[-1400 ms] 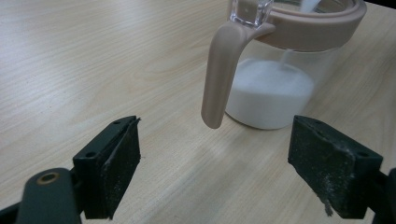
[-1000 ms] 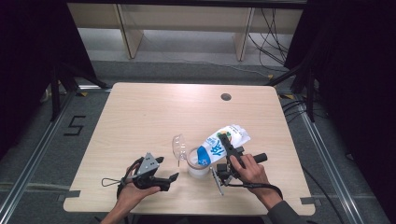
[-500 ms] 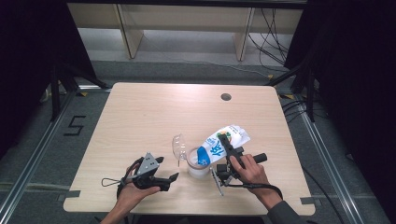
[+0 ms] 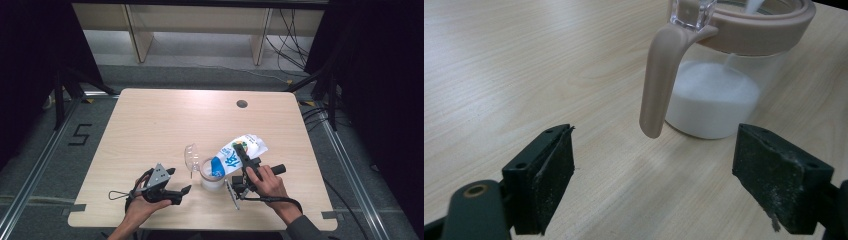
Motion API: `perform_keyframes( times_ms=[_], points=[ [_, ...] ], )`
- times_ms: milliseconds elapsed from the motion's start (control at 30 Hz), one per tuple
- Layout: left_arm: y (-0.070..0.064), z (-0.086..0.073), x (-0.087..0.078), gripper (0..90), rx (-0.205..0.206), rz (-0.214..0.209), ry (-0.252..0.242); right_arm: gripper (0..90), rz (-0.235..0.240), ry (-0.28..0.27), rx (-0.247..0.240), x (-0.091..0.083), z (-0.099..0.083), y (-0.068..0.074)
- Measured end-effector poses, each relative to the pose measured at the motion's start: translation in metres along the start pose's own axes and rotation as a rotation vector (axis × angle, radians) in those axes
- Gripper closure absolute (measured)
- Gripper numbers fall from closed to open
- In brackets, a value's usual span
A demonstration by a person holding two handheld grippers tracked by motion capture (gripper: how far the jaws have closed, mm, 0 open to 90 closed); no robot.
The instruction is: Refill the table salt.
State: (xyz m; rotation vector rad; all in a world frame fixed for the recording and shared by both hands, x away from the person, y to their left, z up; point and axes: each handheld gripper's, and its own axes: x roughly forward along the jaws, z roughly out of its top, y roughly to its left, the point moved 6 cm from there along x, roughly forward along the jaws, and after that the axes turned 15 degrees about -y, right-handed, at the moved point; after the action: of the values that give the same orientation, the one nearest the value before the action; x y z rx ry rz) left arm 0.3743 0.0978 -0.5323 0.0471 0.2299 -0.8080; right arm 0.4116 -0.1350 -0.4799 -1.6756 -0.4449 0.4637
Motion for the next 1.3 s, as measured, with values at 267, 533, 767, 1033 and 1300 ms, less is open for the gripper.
perform_keyframes(
  times_ms=[267,533,767,1033,1300],
  points=[
    [0.0000,0.0001,-0.0001,16.4,0.000,0.000,0.000,75.7,-0.002,0.024,0.084,-0.0022,-0.0018,0.0049],
    [-0.0001,0.0003,-0.0004,16.4,-0.001,0.001,0.000,76.0,0.007,0.023,0.105,-0.0024,-0.0012,0.0066],
    [0.0001,0.0005,-0.0001,16.4,0.001,-0.003,-0.004,76.2,0.018,0.009,0.118,-0.0019,0.0002,0.0063],
    [0.0002,0.0001,-0.0003,16.4,0.001,0.000,0.002,76.4,0.033,0.021,0.168,-0.0033,-0.0009,0.0076],
    [-0.0002,0.0006,0.0006,16.4,-0.006,-0.002,-0.011,76.7,0.043,0.011,0.256,-0.0030,-0.0023,0.0076]
  ],
)
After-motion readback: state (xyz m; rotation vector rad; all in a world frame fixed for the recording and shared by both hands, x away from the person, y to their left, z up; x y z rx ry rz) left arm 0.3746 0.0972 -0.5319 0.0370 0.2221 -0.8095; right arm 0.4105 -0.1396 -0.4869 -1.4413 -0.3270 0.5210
